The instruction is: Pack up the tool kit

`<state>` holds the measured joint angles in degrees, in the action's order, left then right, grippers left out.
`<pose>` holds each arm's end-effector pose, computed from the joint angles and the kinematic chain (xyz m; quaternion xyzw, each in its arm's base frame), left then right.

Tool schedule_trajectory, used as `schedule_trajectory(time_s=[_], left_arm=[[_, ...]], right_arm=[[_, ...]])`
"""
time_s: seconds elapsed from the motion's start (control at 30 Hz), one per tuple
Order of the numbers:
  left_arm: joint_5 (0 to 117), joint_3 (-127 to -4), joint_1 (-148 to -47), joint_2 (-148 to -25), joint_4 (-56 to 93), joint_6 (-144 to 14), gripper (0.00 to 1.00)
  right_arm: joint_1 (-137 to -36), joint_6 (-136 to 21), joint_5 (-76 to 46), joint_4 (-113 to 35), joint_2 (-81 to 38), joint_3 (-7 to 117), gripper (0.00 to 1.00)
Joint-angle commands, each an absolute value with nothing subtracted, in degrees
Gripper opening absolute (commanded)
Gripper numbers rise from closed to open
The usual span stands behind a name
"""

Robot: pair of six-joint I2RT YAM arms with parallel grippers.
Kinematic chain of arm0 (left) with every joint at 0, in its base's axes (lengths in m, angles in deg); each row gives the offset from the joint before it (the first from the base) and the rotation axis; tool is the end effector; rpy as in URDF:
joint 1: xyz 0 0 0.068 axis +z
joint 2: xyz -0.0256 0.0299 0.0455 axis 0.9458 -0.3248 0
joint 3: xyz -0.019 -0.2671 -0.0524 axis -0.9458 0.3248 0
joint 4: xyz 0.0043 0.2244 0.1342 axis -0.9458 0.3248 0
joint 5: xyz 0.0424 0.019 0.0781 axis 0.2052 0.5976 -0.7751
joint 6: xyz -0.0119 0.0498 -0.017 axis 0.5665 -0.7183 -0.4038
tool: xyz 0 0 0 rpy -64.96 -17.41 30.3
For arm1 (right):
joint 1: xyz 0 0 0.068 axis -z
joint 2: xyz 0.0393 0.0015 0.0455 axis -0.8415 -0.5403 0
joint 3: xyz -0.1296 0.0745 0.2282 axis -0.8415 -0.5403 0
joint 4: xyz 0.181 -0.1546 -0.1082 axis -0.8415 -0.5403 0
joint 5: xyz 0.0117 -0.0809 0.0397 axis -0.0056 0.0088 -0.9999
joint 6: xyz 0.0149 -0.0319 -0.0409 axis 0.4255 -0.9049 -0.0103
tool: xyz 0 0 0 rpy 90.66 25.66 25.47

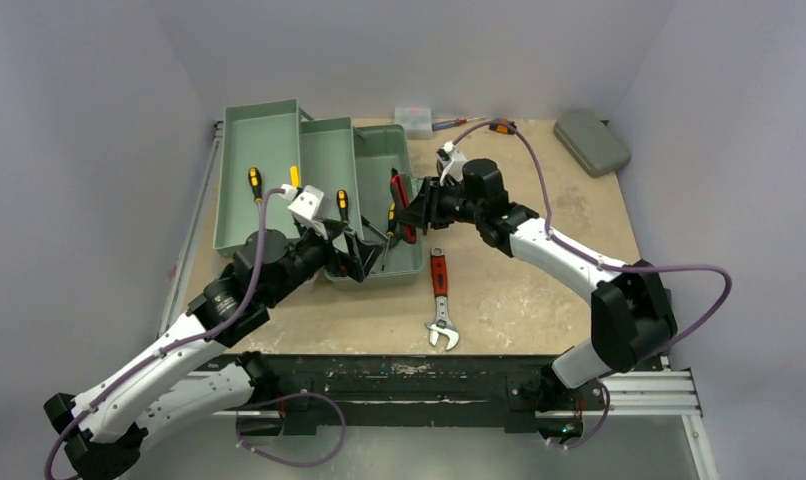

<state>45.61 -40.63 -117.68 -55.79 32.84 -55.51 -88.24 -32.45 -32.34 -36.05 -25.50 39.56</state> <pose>0.1262 -0.1293 0.3549 0.1393 0.7463 -0.3386 0.5559 0.2873 0.1896 0.2861 -0.1120 0.8135 0.4353 0.3690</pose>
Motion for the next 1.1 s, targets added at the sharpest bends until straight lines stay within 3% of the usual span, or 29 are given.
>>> schedule_trajectory(time_s=[0.0,0.27,0.37,0.5,0.73,1.07], left_arm=[[37.88,-44.04,-117.87,-52.74,39.66,-55.98,1.00],[36.72,-41.76,-117.81,-49.95,39.51,-54.70,1.00],[36.74,-41.47,-117.86,-49.52,40.03,-54.75,1.00],[36.74,-41.02,-117.84,-49.03,40.08,-54.77,1.00],[37.22,-40.89,-117.82,-48.89,39.97,-54.71,1.00],[37.37,-40.93,-117.82,-49.54,39.54,-54.51,1.00]], right_arm=[[-91.08,-30.99,-30.81,-31.34,-27.59,43.97,0.15],[-94.94,-30.21,-28.72,-31.30,-32.81,45.97,0.20],[-95.64,-30.22,-27.82,-32.10,-33.98,46.60,0.31],[-96.05,-30.18,-26.23,-32.68,-33.89,46.35,0.56],[-95.99,-33.41,-22.07,-37.02,-30.26,47.32,0.65],[-93.27,-40.80,-1.46,-47.09,-20.36,48.17,0.84]])
